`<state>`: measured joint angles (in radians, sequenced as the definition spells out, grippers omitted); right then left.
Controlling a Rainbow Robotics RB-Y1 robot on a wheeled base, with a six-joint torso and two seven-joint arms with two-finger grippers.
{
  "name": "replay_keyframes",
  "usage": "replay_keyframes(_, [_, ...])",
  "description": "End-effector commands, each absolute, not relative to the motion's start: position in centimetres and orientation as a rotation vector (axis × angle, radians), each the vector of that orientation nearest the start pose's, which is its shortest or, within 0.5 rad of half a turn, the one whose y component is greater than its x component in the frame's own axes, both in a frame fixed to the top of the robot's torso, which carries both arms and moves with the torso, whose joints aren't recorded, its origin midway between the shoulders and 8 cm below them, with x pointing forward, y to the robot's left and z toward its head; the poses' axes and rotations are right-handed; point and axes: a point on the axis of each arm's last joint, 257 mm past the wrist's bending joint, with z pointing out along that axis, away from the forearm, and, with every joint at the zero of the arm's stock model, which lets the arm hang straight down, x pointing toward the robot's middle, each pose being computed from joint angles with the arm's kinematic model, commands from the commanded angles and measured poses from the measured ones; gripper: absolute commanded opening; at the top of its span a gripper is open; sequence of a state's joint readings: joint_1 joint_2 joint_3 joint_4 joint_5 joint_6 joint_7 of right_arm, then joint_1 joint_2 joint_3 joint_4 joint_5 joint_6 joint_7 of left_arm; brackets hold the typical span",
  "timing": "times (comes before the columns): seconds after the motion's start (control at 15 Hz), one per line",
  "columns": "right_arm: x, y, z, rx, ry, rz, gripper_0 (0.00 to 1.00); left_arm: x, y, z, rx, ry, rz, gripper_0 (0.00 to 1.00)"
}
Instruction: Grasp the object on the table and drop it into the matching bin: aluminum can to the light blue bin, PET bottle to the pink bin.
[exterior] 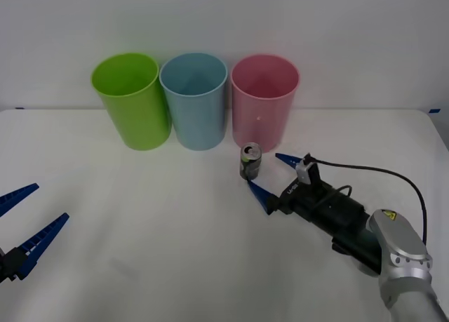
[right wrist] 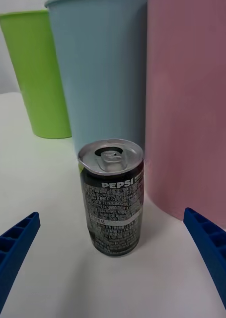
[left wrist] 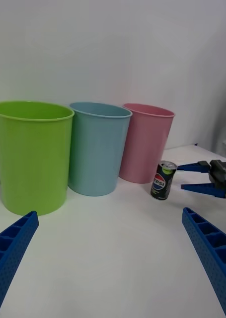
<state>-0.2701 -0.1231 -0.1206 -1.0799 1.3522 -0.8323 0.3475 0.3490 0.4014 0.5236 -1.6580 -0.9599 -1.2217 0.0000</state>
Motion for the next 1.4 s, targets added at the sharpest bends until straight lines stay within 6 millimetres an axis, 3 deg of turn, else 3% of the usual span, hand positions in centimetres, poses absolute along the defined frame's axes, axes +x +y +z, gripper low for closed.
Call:
replay_keyframes(0.07, [54.5, -9.0, -28.2, -0.675, 1.526, 0.475, 1.0, 34.2, 33.0, -16.9, 0.465, 1.441, -0.567, 1.0])
replay_keyframes(0.6, [56.3, -6.3, -28.4, -0.671, 1.546, 0.421, 1.0, 34.2, 33.0, -16.9, 0.465, 1.441, -0.567, 1.0])
replay_keyframes(1.13, [56.4, -5.9, -28.8, -0.686, 1.549, 0.395, 1.0, 34.2, 33.0, -16.9, 0.465, 1.441, -0.567, 1.0])
replay_keyframes(1.2, [56.5, -6.0, -28.8, -0.684, 1.551, 0.389, 0.96, 34.2, 33.0, -16.9, 0.465, 1.441, -0.567, 1.0])
replay_keyframes(1.27, [56.6, -6.1, -28.9, -0.685, 1.553, 0.381, 0.16, 34.2, 33.0, -16.9, 0.465, 1.441, -0.567, 1.0])
replay_keyframes(1.33, [56.6, -6.1, -28.8, -0.685, 1.551, 0.377, 0.0, 34.2, 33.0, -16.9, 0.465, 1.441, -0.567, 1.0])
replay_keyframes(1.4, [56.7, -6.2, -28.9, -0.683, 1.553, 0.373, 0.0, 34.2, 33.0, -16.9, 0.465, 1.441, -0.567, 1.0])
